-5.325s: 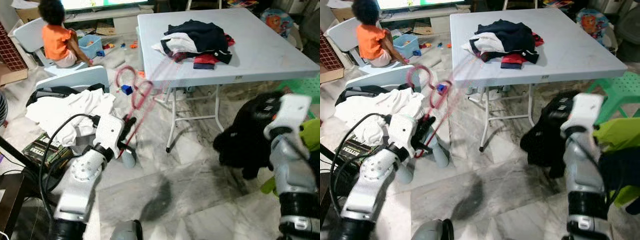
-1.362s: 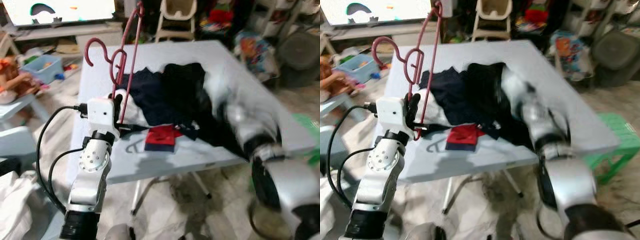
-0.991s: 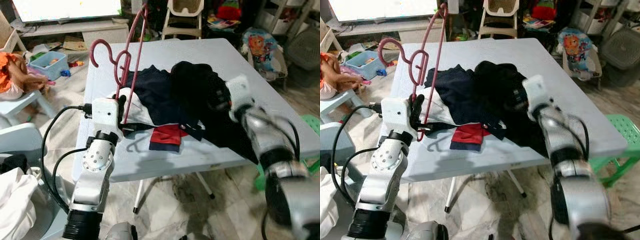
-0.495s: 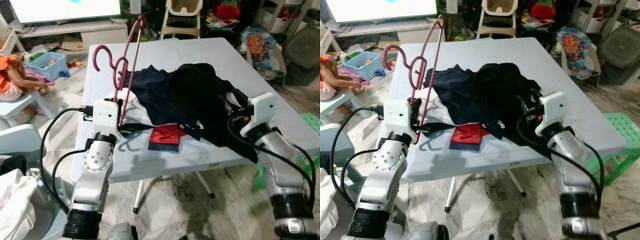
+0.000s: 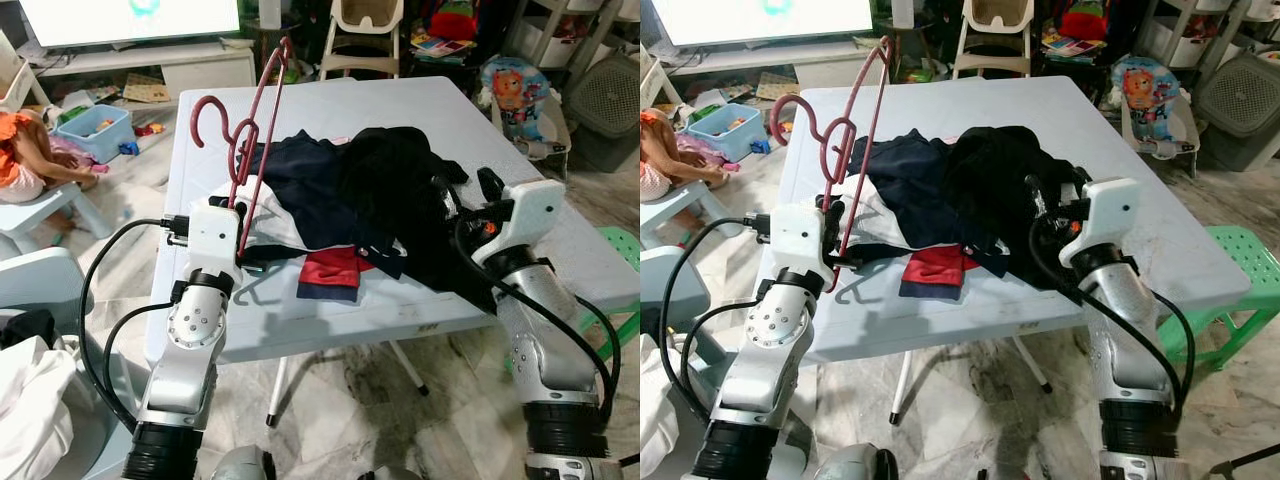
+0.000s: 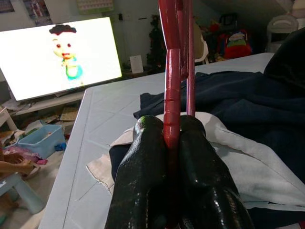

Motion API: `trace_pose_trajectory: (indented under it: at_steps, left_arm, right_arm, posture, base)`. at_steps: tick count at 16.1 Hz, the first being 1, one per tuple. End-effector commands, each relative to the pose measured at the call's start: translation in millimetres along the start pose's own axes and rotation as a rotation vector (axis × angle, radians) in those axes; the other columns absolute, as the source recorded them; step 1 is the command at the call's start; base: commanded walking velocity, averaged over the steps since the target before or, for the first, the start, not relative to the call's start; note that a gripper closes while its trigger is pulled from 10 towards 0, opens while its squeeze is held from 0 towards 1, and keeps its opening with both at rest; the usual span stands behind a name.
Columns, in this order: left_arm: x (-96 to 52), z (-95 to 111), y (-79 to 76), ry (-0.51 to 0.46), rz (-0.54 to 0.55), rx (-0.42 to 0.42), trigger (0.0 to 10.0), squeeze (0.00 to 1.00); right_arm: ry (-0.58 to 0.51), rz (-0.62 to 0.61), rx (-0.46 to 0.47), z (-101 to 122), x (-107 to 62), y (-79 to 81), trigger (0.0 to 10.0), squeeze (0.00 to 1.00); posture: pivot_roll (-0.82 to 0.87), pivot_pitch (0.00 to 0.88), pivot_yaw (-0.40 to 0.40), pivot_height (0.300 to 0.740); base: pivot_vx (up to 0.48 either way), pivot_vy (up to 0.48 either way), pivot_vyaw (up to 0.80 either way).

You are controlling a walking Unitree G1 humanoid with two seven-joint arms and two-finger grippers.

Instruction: Hang hanger

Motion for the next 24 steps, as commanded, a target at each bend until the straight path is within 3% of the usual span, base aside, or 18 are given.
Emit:
trace_pose_trajectory:
  at_steps: [1, 13, 16, 20, 24]
  left_arm:
    - [0.9, 5.6, -1.6, -0.019, -0.008, 0.004, 10.0, 0.0]
    - [3.0, 6.1, -1.4, -0.02, -0.007, 0.007, 10.0, 0.0]
    - [4.1, 6.8, -1.1, -0.022, -0.007, 0.009, 10.0, 0.0]
    - [4.3, 6.2, -2.0, -0.02, -0.012, 0.012, 10.0, 0.0]
    - [2.5, 2.3, -3.8, -0.002, -0.035, 0.028, 10.0, 0.0]
  right_arm:
    - [-0.025, -0.006, -0.031, 10.1, 3.7, 2.5, 10.0, 0.0]
    - [0.008, -0.133, -0.128, 5.6, 9.7, -10.4, 10.0, 0.0]
    - [0.019, -0.107, -0.056, -0.7, 10.3, -6.7, 10.0, 0.0]
    - [0.038, -0.053, -0.139, -3.0, 10.7, 2.9, 10.0, 0.0]
    - [0.038, 0.008, -0.186, 1.0, 9.2, -0.6, 10.0, 0.0]
  posture:
    - [-0.01, 0.0, -0.002, 0.74]
    - [-0.01, 0.0, -0.003, 0.74]
    - [0.0, 0.0, -0.002, 0.74]
    - [-0.01, 0.0, -0.001, 0.74]
    - [0.0, 0.0, 0.0, 0.74]
  base:
    - [-0.307, 0.0, 0.0]
    - [-0.32, 0.0, 0.0]
    - [-0.322, 0.0, 0.0]
    - [-0.308, 0.0, 0.0]
    - [-0.136, 0.0, 0.0]
Point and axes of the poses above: a point about 5 cm out from each wrist's last joint towards the gripper, its own x axis pointing out of the wrist towards the gripper, its own z axis along the axis of the wrist's last joint, y = z × x, the point moved 3 cm from there along x, pointing out of the wrist towards the gripper, and after that the axes turned 10 degrees about x, right-handed, at the moved point
